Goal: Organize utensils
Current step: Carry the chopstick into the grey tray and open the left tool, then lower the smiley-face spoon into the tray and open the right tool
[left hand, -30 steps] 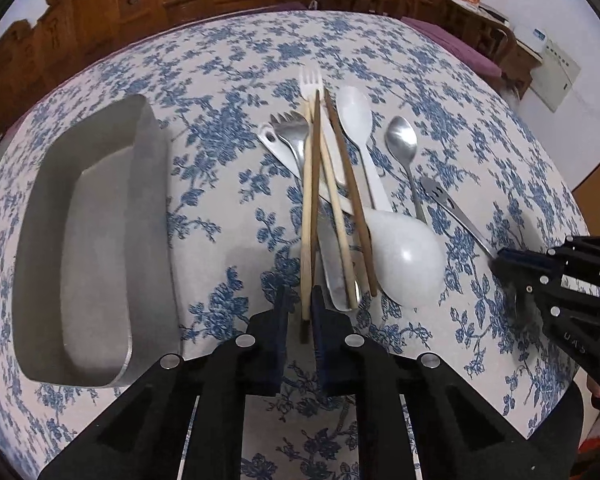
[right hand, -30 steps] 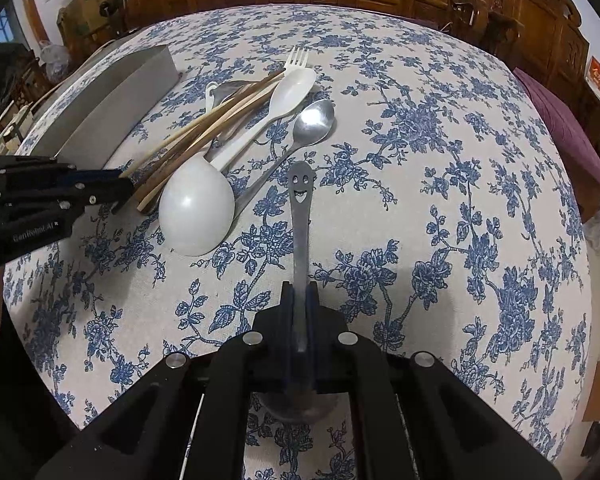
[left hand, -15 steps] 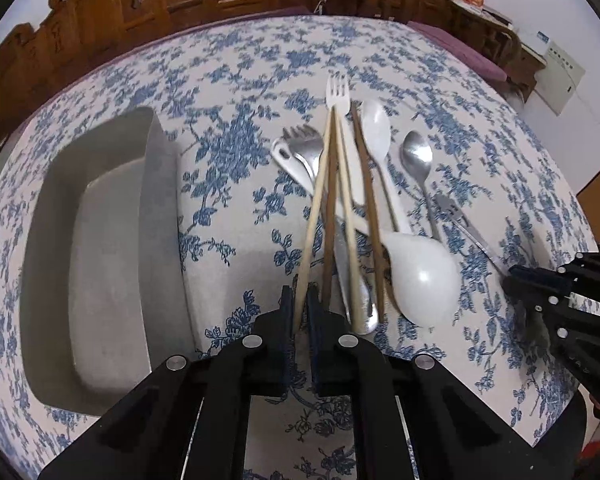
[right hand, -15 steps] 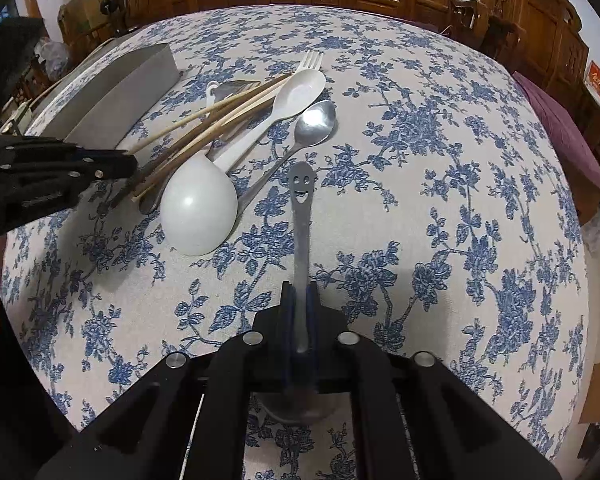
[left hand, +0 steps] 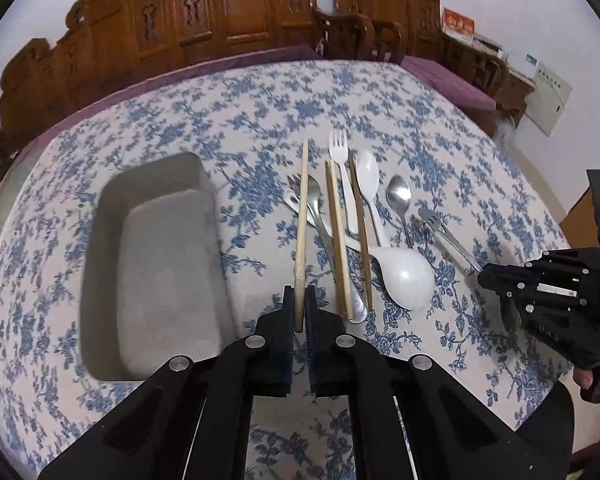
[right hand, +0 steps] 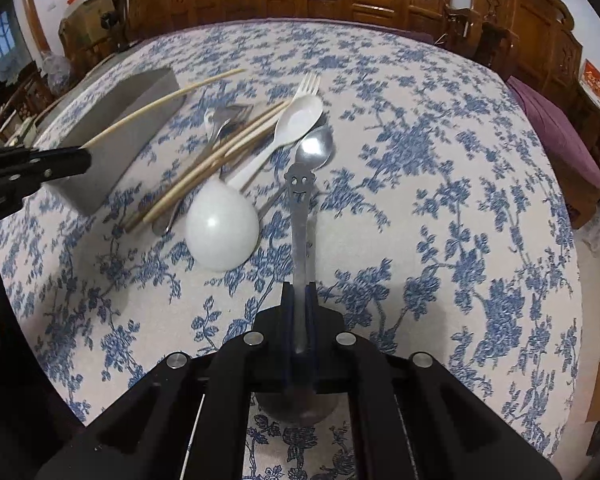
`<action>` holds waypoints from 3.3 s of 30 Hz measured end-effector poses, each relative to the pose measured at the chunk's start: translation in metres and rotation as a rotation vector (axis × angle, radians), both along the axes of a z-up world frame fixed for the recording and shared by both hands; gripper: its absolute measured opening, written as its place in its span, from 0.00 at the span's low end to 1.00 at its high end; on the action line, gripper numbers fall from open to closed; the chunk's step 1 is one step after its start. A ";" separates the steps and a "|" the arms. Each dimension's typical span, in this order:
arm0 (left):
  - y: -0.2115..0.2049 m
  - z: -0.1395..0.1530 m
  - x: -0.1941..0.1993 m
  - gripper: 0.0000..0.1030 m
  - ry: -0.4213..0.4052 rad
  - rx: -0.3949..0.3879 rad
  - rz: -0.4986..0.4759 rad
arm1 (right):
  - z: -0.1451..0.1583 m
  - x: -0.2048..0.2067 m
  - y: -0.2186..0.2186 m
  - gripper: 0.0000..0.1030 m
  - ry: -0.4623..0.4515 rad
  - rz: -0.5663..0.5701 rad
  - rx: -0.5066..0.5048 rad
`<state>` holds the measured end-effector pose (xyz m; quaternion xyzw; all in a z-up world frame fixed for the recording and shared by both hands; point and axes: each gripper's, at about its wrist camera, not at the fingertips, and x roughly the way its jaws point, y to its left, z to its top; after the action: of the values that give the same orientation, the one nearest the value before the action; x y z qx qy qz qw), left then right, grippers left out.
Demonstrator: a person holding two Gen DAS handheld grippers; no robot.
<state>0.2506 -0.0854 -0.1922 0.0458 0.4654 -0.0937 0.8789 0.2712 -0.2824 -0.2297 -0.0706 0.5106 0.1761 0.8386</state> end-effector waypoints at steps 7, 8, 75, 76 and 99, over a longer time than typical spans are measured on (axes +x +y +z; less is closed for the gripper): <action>0.029 0.021 -0.007 0.04 -0.040 -0.019 0.045 | 0.016 -0.002 -0.001 0.07 -0.030 -0.004 0.029; 0.035 0.023 -0.008 0.04 -0.044 -0.022 0.054 | 0.017 -0.002 0.000 0.07 -0.034 -0.004 0.032; 0.191 0.057 -0.036 0.33 -0.129 -0.050 0.217 | 0.036 0.059 0.260 0.07 -0.021 0.136 0.161; 0.191 0.057 -0.036 0.33 -0.128 -0.051 0.217 | 0.033 0.058 0.262 0.07 -0.019 0.137 0.154; 0.195 0.066 -0.045 0.33 -0.139 -0.038 0.223 | 0.015 0.055 0.270 0.08 -0.011 0.161 0.080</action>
<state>0.2052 0.1095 -0.1264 -0.0165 0.4038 -0.0006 0.9147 0.3263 -0.0126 -0.2144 -0.0788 0.4911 0.2626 0.8268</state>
